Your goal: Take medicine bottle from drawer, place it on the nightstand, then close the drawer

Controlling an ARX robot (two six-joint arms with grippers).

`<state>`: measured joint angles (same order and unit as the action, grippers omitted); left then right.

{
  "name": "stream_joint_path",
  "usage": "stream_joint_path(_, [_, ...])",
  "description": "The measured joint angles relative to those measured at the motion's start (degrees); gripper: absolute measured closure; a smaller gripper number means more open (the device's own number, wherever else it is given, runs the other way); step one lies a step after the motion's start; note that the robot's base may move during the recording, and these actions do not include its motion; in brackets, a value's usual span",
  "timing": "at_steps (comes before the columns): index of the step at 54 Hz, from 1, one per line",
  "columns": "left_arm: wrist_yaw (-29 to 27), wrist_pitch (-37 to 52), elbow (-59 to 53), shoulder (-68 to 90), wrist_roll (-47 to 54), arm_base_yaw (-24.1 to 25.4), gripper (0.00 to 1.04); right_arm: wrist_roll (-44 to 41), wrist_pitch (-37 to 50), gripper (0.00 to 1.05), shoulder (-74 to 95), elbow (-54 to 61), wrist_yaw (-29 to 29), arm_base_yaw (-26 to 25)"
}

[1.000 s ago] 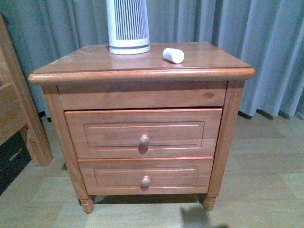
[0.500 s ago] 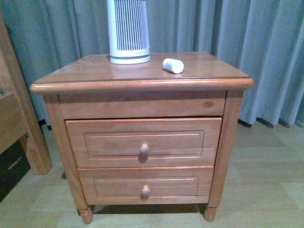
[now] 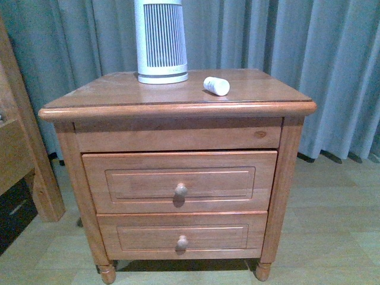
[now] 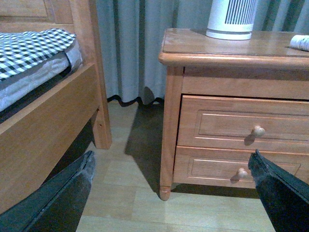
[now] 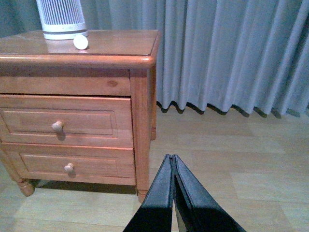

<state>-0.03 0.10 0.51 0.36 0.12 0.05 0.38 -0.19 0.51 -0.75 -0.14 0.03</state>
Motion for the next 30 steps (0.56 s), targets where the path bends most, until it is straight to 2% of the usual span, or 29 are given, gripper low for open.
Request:
stream_joint_path(3, [0.00,0.00,0.00,0.00,0.00,0.00,0.07,-0.02,0.00,1.02,0.00,0.00,-0.02,0.00])
stream_joint_path(5, [0.02,0.00,0.00,0.00,0.00,0.00,0.07,-0.09,0.00,0.98,0.00,0.00,-0.02,0.00])
stream_joint_path(15, [0.00,0.00,0.00,0.00,0.00,0.00,0.07,-0.09,0.00,0.65,-0.02,0.00,-0.02,0.00])
stream_joint_path(19, [0.00,0.00,0.00,0.00,0.00,0.00,0.07,-0.07,0.00,0.44,-0.04,0.00,-0.02,0.00])
stream_joint_path(30, [0.00,0.00,0.00,0.00,0.00,-0.02,0.07,-0.09,0.02,0.09,-0.04,0.00,-0.02,0.00])
